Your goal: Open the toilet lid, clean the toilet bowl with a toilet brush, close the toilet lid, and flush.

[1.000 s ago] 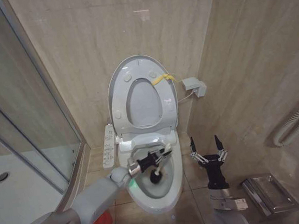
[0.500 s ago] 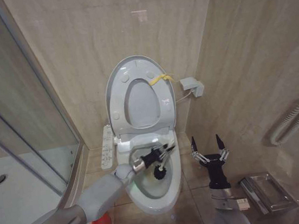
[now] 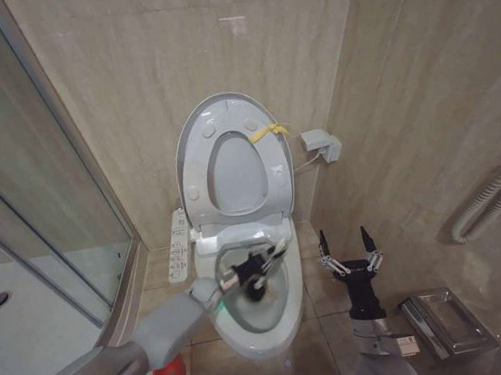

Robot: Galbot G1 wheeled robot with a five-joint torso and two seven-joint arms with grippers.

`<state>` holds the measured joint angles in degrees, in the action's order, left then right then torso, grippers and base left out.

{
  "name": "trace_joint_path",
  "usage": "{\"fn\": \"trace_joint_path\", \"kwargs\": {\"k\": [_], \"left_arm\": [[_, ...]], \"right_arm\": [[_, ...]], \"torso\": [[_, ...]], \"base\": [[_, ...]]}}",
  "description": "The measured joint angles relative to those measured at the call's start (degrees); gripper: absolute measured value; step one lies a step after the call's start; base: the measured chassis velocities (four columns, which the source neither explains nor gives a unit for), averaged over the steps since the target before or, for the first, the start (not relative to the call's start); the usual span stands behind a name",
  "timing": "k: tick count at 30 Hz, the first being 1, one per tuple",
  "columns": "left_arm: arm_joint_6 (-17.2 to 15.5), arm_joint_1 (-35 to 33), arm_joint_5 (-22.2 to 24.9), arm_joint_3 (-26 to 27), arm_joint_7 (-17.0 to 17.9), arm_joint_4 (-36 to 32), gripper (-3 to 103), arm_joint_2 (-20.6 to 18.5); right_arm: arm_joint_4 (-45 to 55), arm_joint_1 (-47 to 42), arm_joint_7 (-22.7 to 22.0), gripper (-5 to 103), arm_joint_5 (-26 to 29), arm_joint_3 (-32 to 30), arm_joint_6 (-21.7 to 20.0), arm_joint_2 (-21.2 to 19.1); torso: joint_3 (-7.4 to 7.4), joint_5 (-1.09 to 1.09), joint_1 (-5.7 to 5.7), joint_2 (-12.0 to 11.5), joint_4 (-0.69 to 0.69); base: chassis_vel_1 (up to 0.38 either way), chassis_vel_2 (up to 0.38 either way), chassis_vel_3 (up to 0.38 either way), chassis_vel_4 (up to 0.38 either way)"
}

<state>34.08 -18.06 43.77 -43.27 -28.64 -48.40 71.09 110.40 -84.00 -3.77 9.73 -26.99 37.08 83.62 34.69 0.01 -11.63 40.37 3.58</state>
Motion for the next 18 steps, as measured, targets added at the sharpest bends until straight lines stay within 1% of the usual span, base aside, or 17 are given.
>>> {"fn": "trace_joint_path", "kwargs": {"k": [3,4,5,6,7,9,10,12,15,16,17,18], "left_arm": [[-0.26,0.42,0.39,0.91,0.53,-3.26,18,0.72],[-0.3,1.01,0.7,1.49,0.72,-4.97,18,1.44],[-0.3,1.01,0.7,1.49,0.72,-4.97,18,1.44],[-0.23,1.55,0.78,1.97,0.76,-5.82,18,1.9],[-0.11,1.62,0.64,1.54,0.68,-5.17,18,1.72],[0.09,1.44,0.39,0.78,0.59,-4.12,18,1.33],[0.38,1.13,-0.12,-0.19,0.35,-2.47,18,0.56],[0.75,0.69,-0.65,-0.96,0.07,-0.21,18,-0.4],[0.33,0.71,0.39,-0.62,0.59,-1.74,18,0.06],[-0.18,1.03,1.32,-0.3,1.07,-4.68,18,1.12],[-0.18,1.03,1.32,-0.3,1.07,-4.68,18,1.12],[-0.37,1.45,1.63,-0.28,1.3,-6.56,18,1.76]], "right_arm": [[0.19,-0.06,0.04,100,-0.02,-0.1,0.02,0.16],[0.29,-0.08,0.04,100,-0.03,-0.16,0.02,0.29],[0.29,-0.08,0.04,100,-0.03,-0.16,0.02,0.29],[0.44,-0.17,0.04,100,-0.04,-0.25,0.02,0.41],[0.62,-0.34,0.05,100,-0.05,-0.3,0.02,0.47],[0.69,-0.41,0.05,100,-0.06,-0.29,0.02,0.46],[0.8,-0.53,0.06,100,-0.08,-0.27,0.02,0.43],[1.01,-0.77,0.09,100,-0.07,-0.28,0.02,0.3],[1.02,-0.79,0.12,100,-0.05,-0.42,0.04,0.24],[1.02,-0.79,0.12,100,-0.05,-0.69,0.05,0.29],[1.02,-0.79,0.12,100,-0.05,-0.69,0.05,0.29],[1.02,-0.8,0.12,100,-0.05,-0.84,0.05,0.37]], "torso": [[0.01,0.0,0.0,-0.01,0.0],[0.0,-0.02,-0.01,0.0,0.12],[0.0,-0.02,-0.01,0.0,0.12],[-0.02,-0.04,0.01,0.01,0.18],[-0.02,-0.01,0.01,0.01,0.19],[-0.01,-0.01,0.0,0.0,0.19],[0.01,-0.03,0.0,0.0,0.16],[0.01,0.02,0.0,0.0,0.0],[0.0,0.0,0.0,0.0,-0.02],[0.01,-0.01,-0.01,-0.01,0.03],[0.01,-0.01,-0.01,-0.01,0.03],[-0.01,-0.05,0.0,0.0,0.16]], "base": [[0.0,0.0,0.0,0.0],[0.0,0.0,0.0,0.0],[0.0,0.0,0.0,0.0],[0.0,0.0,0.0,0.0],[-0.051,-0.035,-0.029,-0.027],[-0.051,-0.035,-0.028,-0.027],[-0.047,-0.056,-0.028,0.014],[0.0,0.0,0.0,0.0],[0.059,0.06,0.019,0.027],[0.0,0.0,0.0,0.0],[0.0,0.0,0.0,0.0],[0.0,0.0,0.0,0.0]]}}
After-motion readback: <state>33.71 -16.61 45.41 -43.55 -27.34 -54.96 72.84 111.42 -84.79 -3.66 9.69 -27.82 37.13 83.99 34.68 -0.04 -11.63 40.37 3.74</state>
